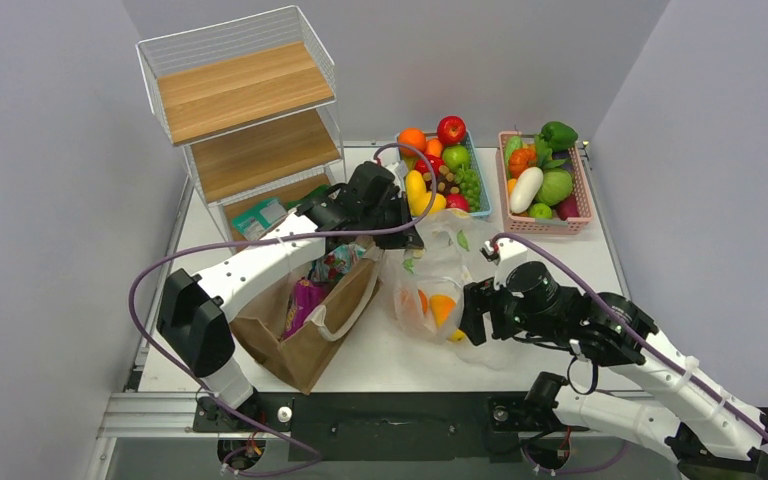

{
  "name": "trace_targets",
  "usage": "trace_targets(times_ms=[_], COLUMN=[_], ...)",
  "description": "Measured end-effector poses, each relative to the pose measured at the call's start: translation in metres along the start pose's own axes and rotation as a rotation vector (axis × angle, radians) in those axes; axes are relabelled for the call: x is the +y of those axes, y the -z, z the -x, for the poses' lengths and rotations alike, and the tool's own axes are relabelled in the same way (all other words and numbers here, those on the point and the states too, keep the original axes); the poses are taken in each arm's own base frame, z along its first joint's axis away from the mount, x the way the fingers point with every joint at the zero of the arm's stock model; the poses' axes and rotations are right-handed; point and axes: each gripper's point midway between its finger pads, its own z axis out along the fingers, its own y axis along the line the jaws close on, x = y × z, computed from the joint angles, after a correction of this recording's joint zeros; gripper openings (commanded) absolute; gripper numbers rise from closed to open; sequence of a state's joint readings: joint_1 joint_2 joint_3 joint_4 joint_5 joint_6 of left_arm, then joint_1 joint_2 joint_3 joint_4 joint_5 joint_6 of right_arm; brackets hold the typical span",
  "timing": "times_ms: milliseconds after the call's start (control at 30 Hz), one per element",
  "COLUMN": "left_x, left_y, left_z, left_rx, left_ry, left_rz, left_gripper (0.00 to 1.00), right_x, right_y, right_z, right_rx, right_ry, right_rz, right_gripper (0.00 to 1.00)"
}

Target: Place the food into the grocery bag and tie it

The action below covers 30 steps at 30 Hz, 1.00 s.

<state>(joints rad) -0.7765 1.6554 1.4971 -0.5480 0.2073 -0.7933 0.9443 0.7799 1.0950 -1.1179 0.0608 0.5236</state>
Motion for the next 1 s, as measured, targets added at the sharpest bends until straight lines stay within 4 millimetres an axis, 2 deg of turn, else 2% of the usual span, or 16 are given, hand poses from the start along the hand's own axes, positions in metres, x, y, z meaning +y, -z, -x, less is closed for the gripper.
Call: trace_targets(times_ms=[233, 367, 533, 600, 700, 867, 1000], left_x=[0.002, 0.001, -0.001, -0.002, -0.006, -0.023, -0.037], left_y=[-0.003, -0.004, -0.002, 0.000, 0.008, 0.029, 0.046], left_z=[0.006, 0.008, 0.010, 0.010, 0.013, 0.030, 0.044], left_rx=[0.006, 0.009, 0.013, 0.018, 0.019, -0.015, -0.048], left_ry=[-0.005, -0.006, -0.015, -0.023, -0.038, -0.069, -0.089], left_rz=[-0.001, -0.008, -0.021, -0.018, -0.014, -0.014, -0.013], left_gripper=[0.00, 0.00, 0.00, 0.05, 0.24, 0.50, 0.55], right_x=[0.004, 0.004, 0.006, 0.008, 0.010, 0.014, 0.013], right_y=[-0.003, -0.004, -0.005, -0.005, -0.004, 0.002, 0.006], right_z=[-0.003, -0.007, -0.004, -0.002, 0.003, 0.017, 0.024], right_rx=[0.015, 0.025, 0.012, 0.002, -0.018, -0.075, -0.114], right_ry=[0.016, 0.013, 0.007, 0.003, -0.008, -0.042, -0.072], right_rz=[0.027, 0.029, 0.039, 0.044, 0.055, 0.068, 0.058], right_gripper=[0.24, 0.11, 0.02, 0.00, 0.00, 0.00, 0.00])
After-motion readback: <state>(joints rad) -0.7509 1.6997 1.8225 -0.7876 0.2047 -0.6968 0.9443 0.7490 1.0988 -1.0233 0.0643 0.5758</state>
